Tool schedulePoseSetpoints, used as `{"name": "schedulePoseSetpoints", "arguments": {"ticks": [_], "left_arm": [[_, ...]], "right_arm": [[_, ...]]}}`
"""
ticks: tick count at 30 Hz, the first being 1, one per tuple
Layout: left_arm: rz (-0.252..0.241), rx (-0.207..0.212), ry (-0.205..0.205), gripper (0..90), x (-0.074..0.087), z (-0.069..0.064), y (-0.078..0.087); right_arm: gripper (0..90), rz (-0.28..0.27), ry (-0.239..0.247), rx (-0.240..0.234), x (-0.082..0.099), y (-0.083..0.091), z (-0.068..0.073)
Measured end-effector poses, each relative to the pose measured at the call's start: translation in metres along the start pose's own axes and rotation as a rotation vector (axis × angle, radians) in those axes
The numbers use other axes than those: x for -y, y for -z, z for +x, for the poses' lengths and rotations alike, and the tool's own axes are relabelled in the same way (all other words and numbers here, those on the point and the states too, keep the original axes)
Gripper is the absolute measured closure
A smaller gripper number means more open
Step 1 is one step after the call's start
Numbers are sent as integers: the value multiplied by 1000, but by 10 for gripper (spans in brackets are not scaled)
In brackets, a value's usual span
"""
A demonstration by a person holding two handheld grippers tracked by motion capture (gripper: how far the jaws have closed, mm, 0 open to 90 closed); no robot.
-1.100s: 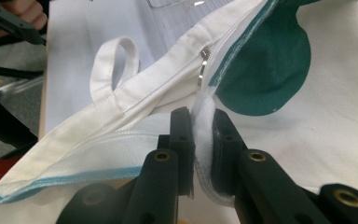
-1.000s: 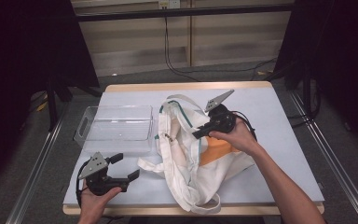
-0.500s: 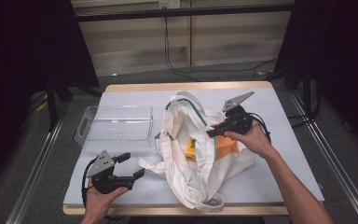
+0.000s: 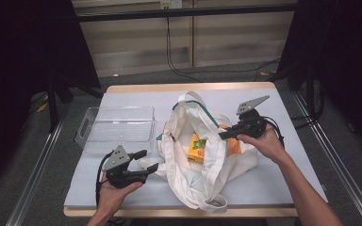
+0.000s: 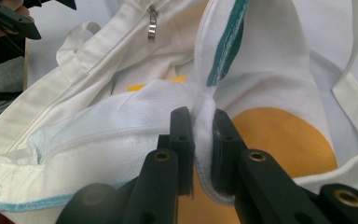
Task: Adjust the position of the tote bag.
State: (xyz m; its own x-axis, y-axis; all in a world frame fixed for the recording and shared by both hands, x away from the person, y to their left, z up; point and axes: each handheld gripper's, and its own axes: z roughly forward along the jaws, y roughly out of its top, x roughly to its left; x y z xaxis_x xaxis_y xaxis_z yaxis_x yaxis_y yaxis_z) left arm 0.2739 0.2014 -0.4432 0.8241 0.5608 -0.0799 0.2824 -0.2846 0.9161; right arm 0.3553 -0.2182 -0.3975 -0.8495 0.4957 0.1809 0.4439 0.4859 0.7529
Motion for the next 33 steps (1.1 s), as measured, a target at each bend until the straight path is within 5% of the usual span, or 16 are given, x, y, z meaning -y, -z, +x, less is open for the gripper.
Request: {"name": "schedulePoseSetpoints", "arguments": {"ticks": [10,24,27,29,33], "left_arm": [[49,6,20,554,-16,9,-33],[109,-15,62,486,-21,14,-68],[132,1,59,620,-22,15,-71],[126,2,80,793,-25,18,-69],[134,10,74,869,-28,23,-66]], "right_arm": [[815,-13,-17,8,11,6,-3],[815,-27,-23,15,18,13,-4],[815,-28,-22,20,18,14,-5],[815,-14,-16,41,18,16,-5],[816,-11,-31,68,22,23,-12]]}}
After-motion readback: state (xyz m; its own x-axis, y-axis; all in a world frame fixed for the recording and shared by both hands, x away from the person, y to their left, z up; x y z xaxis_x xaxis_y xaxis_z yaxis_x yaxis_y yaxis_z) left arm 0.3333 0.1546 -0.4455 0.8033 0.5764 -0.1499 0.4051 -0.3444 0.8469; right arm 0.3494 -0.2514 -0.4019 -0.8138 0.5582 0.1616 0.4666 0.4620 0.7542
